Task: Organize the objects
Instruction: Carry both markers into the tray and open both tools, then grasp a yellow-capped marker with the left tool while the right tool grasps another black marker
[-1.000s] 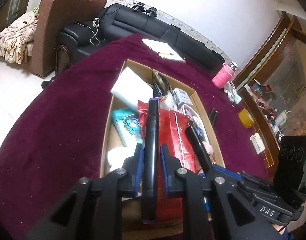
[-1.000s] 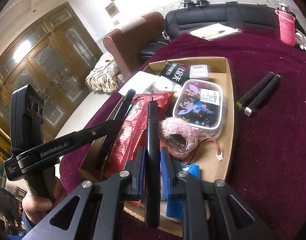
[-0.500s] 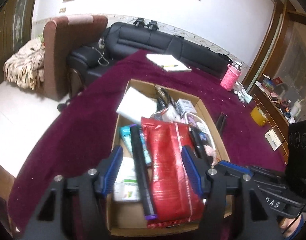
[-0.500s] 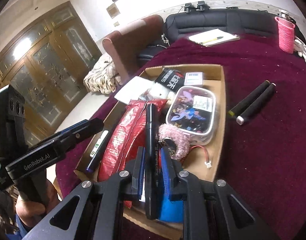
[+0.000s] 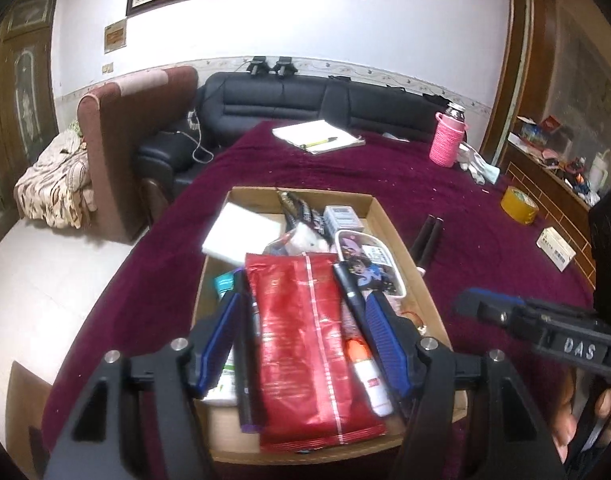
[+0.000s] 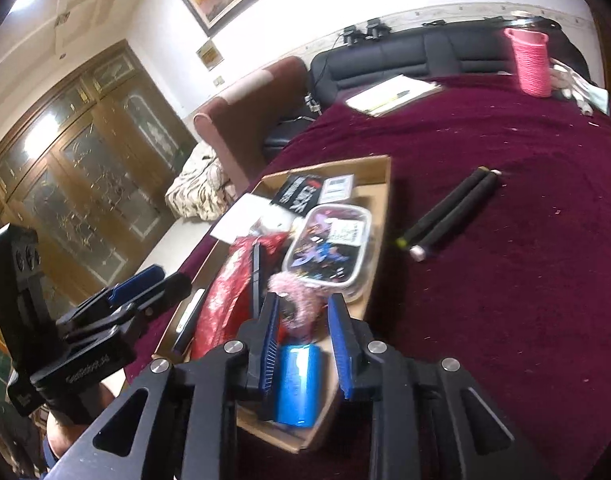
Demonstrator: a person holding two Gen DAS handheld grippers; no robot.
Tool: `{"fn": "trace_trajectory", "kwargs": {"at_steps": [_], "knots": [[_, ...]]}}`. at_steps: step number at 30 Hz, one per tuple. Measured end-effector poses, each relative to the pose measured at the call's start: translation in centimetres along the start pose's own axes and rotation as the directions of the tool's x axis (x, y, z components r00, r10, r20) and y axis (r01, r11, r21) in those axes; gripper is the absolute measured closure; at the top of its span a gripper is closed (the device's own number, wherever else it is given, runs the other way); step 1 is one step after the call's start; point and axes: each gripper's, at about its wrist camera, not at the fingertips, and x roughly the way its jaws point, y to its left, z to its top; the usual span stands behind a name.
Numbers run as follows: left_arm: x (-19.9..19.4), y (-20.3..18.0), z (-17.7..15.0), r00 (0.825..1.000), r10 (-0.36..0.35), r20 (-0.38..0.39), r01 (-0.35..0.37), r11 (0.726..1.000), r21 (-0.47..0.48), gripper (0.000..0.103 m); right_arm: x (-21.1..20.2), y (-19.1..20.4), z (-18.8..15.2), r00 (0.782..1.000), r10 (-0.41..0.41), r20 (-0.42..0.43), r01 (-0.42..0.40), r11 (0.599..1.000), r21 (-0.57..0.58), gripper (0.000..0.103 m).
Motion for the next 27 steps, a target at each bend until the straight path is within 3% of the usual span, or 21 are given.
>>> {"fn": "trace_trajectory", "kwargs": {"at_steps": [2,5,9,12,16,20,23,26,27], "knots": [[0.1,-0.8,0.2,1.0,-0.002,-0.007,0.002,1.0,0.019,0.039,-0.4,-1.1,0.4,1.0,-0.007,0.007,0.007,1.0,0.023,0.071],[0.4,-2.4,1.1,0.999,-0.029,-0.032,0.03,0.998,0.06,0.038,-0.8,-3.8,1.6,0.999,-0.047,0.018,0.045,0.997,0.06,0.056],[1.3,-4.8,2.9,0.989,-0.113,-0.092,0.121,0.988,0.092,0.038,-1.4,-9.1,2.8,0.984,-0.169,0.046,0.164,0.98,0.111,0.056],[2.8,-6.9,4.1,0.977,-0.152,-0.15,0.17,0.978,0.118,0.038,-1.2,-12.8,1.9,0.982,-0.187,0.041,0.175,0.965,0.196,0.056],[6.5,-9.9,5.8,0.955,-0.181,-0.235,0.221,0.963,0.155,0.038,-1.0,-15.2,1.9,0.987,-0.161,0.02,0.15,0.951,0.272,0.056],[12.7,-13.0,7.4,0.914,-0.186,-0.361,0.263,0.948,0.177,0.039,-2.2,-16.0,2.2,0.984,-0.172,0.047,0.15,0.943,0.297,0.056],[16.5,-14.9,8.2,0.889,-0.156,-0.43,0.272,0.936,0.224,0.047,-2.5,-16.6,2.2,0.983,-0.174,0.049,0.15,0.937,0.316,0.056],[19.7,-15.6,8.7,0.857,-0.155,-0.491,0.289,0.934,0.211,0.058,-2.5,-16.9,2.3,0.986,-0.161,0.05,0.136,0.934,0.332,0.056],[20.3,-15.7,8.8,0.856,-0.144,-0.497,0.282,0.935,0.215,0.063,-2.4,-16.9,2.3,0.985,-0.164,0.048,0.139,0.933,0.331,0.056]]}}
